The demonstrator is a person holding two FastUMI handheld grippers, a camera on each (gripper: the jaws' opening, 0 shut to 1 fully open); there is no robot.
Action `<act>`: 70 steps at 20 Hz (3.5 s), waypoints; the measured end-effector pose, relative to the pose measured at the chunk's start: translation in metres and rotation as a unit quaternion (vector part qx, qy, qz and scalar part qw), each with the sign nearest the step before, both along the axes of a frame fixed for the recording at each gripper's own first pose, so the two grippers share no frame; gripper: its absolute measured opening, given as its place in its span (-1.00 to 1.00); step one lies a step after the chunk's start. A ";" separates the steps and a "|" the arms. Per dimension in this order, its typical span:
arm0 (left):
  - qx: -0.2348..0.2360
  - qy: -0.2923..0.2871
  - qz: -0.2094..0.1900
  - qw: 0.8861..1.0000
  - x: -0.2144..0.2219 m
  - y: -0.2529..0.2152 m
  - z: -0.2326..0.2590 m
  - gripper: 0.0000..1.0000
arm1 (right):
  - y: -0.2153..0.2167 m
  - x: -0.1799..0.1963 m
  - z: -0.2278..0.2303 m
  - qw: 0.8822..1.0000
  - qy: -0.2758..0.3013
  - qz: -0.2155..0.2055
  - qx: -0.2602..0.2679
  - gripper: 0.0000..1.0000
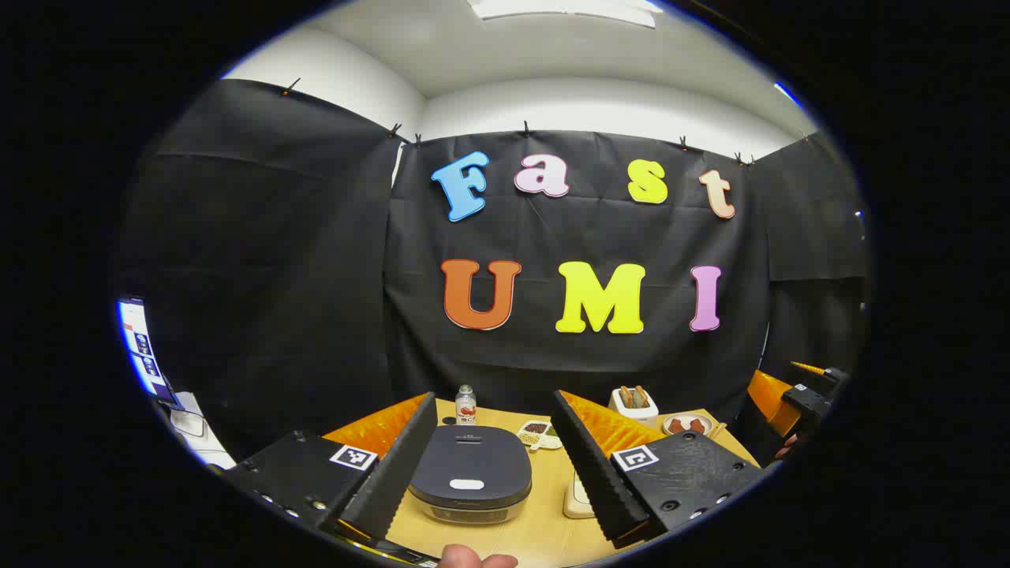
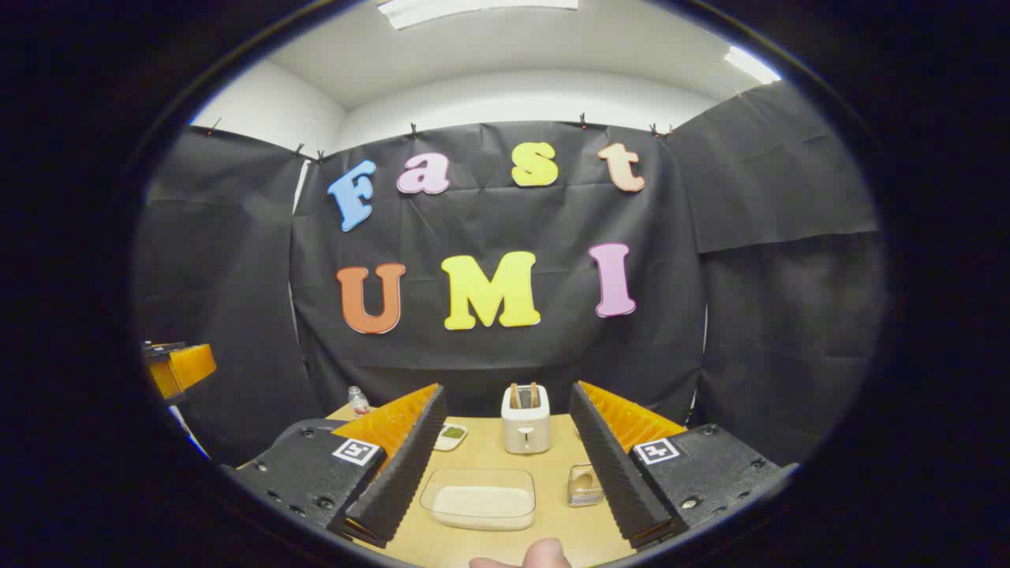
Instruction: Close the left gripper, press the button to open the rice cooker; take a wooden spoon from the chopstick holder with the right hand, scoop a spoonful of rice and pour it into the rice cooker, then put the wooden spoon back into the chopstick holder.
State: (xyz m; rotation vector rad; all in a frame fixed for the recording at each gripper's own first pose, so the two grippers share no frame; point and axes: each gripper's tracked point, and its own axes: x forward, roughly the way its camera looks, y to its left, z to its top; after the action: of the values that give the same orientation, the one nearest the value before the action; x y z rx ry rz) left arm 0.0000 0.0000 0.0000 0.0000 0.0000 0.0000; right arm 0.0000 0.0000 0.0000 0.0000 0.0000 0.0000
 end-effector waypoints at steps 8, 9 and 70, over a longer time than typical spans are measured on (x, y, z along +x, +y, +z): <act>-0.003 -0.003 0.027 1.000 0.010 0.011 0.001 0.87 | 0.012 0.020 0.006 1.000 -0.003 0.024 -0.012 1.00; -0.003 -0.003 0.028 1.000 0.009 0.012 0.001 0.87 | 0.013 0.021 0.005 1.000 -0.003 0.027 -0.013 1.00; -0.003 0.226 0.019 0.974 0.127 0.037 -0.154 -0.99 | -0.188 0.116 -0.134 0.978 0.198 -0.066 -0.004 1.00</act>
State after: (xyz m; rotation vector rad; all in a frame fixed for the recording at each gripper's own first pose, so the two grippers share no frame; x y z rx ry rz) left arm 0.1270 0.0371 -0.1536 -0.0068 0.4558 0.0378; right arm 0.1158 -0.1882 -0.1344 -0.0085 0.3984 -0.1327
